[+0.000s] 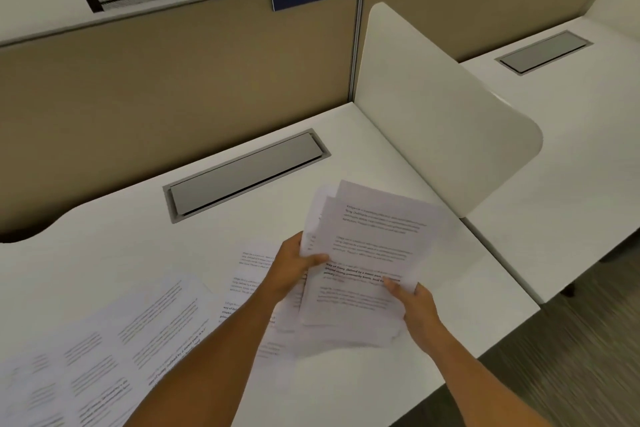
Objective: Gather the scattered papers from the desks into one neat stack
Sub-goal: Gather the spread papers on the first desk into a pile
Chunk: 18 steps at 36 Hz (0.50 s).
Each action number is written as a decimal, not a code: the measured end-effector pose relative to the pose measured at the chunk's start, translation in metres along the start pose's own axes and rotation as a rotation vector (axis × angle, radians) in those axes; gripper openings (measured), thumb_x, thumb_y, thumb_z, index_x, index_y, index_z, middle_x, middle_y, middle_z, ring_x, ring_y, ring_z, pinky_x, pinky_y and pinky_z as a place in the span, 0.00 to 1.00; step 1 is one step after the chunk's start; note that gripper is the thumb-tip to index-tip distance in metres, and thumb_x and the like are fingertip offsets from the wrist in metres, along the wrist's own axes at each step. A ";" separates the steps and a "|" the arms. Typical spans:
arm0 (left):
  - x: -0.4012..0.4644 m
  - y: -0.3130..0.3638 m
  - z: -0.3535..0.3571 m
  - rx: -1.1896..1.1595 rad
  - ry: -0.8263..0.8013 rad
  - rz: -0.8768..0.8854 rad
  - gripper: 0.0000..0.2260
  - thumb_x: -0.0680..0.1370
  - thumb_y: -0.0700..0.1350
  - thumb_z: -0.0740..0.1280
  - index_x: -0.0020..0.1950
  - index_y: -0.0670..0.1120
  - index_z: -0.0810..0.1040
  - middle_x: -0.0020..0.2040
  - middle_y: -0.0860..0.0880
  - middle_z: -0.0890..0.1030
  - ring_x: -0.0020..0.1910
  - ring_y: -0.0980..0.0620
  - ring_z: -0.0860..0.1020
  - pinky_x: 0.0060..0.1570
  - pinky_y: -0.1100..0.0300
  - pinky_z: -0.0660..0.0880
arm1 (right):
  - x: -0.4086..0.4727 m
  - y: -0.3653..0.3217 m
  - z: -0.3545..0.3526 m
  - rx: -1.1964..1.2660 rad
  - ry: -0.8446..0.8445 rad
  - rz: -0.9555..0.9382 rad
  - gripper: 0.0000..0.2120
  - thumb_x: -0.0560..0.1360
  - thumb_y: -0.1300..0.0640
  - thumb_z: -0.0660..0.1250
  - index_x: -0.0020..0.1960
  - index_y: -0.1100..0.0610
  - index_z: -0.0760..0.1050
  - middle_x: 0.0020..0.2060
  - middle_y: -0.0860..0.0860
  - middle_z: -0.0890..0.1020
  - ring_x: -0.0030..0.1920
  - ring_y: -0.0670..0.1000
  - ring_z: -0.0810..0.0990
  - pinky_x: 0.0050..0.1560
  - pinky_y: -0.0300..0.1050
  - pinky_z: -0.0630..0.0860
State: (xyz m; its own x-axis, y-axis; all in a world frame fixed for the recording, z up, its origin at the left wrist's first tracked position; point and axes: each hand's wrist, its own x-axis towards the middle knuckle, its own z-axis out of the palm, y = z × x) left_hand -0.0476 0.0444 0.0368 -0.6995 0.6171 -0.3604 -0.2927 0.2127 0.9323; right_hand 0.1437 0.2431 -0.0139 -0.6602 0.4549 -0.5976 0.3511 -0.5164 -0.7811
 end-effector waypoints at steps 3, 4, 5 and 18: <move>-0.008 0.004 -0.011 -0.015 0.044 0.010 0.20 0.71 0.44 0.77 0.61 0.47 0.79 0.57 0.48 0.85 0.52 0.46 0.85 0.46 0.53 0.83 | -0.003 -0.012 0.011 -0.028 -0.003 -0.052 0.20 0.68 0.52 0.79 0.58 0.54 0.84 0.55 0.54 0.87 0.55 0.55 0.86 0.50 0.50 0.84; -0.011 0.004 -0.015 -0.020 0.064 0.012 0.20 0.71 0.45 0.77 0.61 0.47 0.79 0.57 0.47 0.85 0.52 0.46 0.85 0.47 0.51 0.83 | -0.004 -0.015 0.016 -0.036 -0.005 -0.064 0.18 0.69 0.54 0.78 0.58 0.55 0.84 0.54 0.54 0.87 0.54 0.56 0.86 0.51 0.51 0.83; -0.014 0.004 -0.019 -0.027 0.085 0.013 0.21 0.71 0.45 0.77 0.62 0.47 0.79 0.57 0.47 0.85 0.52 0.45 0.85 0.48 0.49 0.83 | -0.005 -0.018 0.021 -0.050 -0.009 -0.073 0.15 0.71 0.56 0.77 0.58 0.55 0.83 0.54 0.53 0.87 0.54 0.55 0.87 0.52 0.52 0.83; -0.075 -0.012 -0.080 0.007 0.293 0.036 0.16 0.73 0.46 0.75 0.60 0.51 0.78 0.55 0.51 0.86 0.49 0.48 0.86 0.43 0.54 0.84 | -0.033 0.003 0.104 -0.205 -0.076 -0.105 0.11 0.76 0.58 0.73 0.58 0.49 0.82 0.51 0.47 0.88 0.49 0.49 0.88 0.47 0.46 0.84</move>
State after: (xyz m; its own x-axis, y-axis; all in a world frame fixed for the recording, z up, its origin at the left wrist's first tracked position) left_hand -0.0440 -0.0650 0.0500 -0.8681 0.3791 -0.3203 -0.2608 0.2005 0.9443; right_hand 0.0974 0.1506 0.0220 -0.7457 0.4385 -0.5017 0.4001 -0.3075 -0.8634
